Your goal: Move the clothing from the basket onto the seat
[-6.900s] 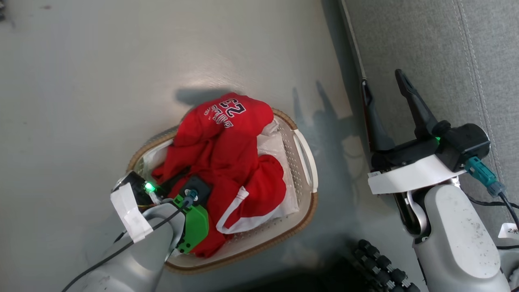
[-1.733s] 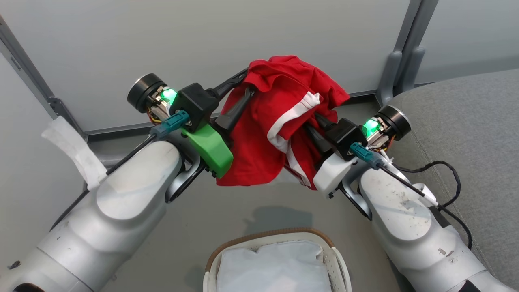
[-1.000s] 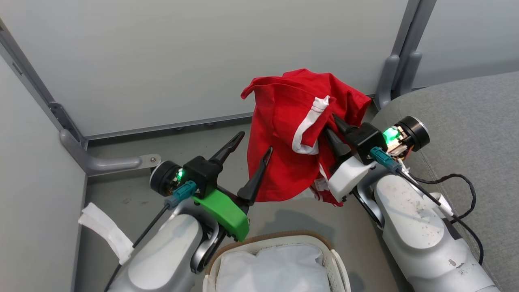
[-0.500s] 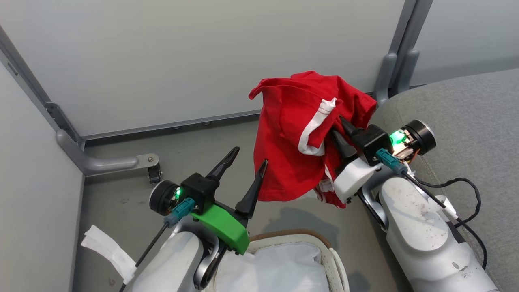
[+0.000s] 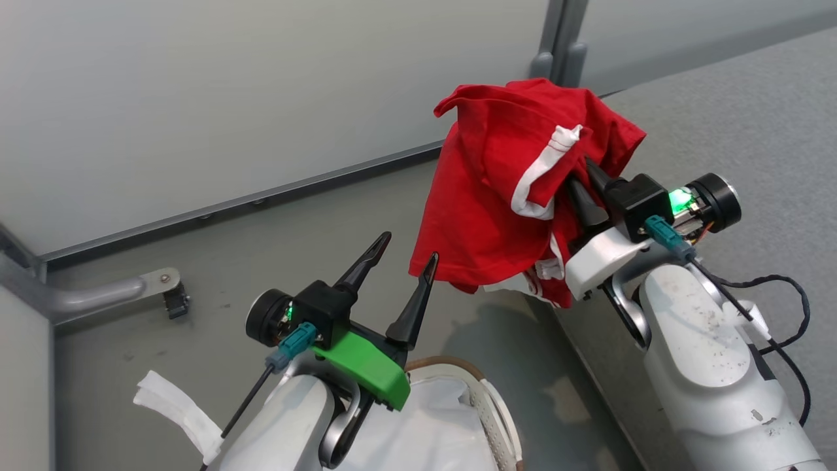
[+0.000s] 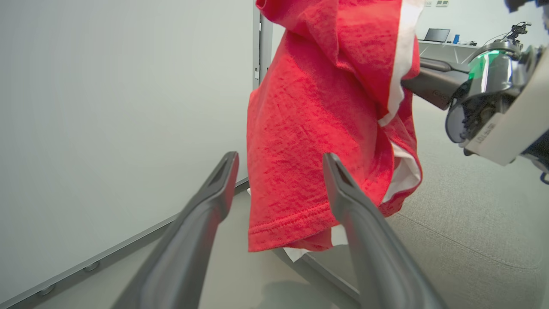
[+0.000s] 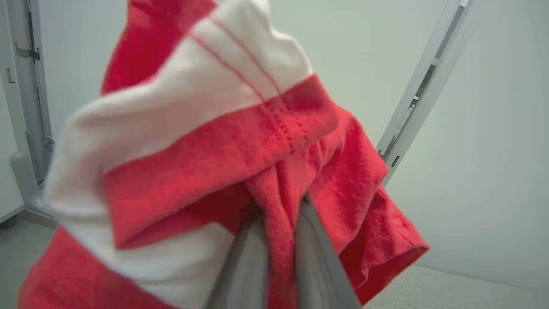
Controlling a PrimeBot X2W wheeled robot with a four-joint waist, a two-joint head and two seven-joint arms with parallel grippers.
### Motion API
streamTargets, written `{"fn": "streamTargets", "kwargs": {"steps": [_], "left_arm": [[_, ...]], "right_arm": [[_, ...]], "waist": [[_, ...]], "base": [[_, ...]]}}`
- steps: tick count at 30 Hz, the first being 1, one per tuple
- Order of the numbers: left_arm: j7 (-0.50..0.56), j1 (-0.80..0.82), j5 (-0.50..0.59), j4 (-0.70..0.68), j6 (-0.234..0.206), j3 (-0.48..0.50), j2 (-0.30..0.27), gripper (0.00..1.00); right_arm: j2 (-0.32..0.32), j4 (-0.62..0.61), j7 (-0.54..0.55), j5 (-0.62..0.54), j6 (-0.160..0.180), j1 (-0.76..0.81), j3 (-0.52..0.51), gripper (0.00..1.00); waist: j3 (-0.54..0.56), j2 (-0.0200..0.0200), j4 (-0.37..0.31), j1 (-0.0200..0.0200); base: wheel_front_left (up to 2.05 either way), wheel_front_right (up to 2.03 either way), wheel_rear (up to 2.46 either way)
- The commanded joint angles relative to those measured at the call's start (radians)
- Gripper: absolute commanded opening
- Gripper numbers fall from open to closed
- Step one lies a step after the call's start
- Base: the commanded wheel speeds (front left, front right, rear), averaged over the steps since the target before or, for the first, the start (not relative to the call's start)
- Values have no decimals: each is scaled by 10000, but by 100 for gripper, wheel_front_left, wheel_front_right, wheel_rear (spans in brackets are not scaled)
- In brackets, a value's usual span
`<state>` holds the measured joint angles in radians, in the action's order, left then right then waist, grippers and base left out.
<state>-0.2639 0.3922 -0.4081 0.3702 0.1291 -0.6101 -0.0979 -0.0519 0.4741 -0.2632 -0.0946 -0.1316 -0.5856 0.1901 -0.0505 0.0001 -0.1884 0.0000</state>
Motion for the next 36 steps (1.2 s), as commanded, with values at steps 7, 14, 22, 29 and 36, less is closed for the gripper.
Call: {"fn": "streamTargets", "kwargs": {"steps": [7,14,22,29,36], "left_arm": [[-9,264,159,84,11,-219,-76,100],[-10,430,121,200,12,-442,-222,100],[-10,565,40,280,12,-621,-327,100],[-10,666,8,275,12,-822,-220,100],[-10,866,46,194,12,-861,-225,100]], "right_arm": [[-80,-270,-26,-111,16,-21,-604,0],[-34,-387,-26,-74,16,161,-768,0],[-6,-446,-26,-16,16,300,-827,0],[0,-370,-25,-85,16,382,-984,0],[-71,-271,-26,-76,16,-82,-1407,0]], "waist": [[-781,-1,-2350,0],[-1068,-1,-3236,0],[-1144,-1,-3543,0],[-1259,-1,-3389,0],[-1749,-1,-2999,0]], "base": [[0,0,0],[0,0,0],[0,0,0],[0,0,0],[0,0,0]]}}
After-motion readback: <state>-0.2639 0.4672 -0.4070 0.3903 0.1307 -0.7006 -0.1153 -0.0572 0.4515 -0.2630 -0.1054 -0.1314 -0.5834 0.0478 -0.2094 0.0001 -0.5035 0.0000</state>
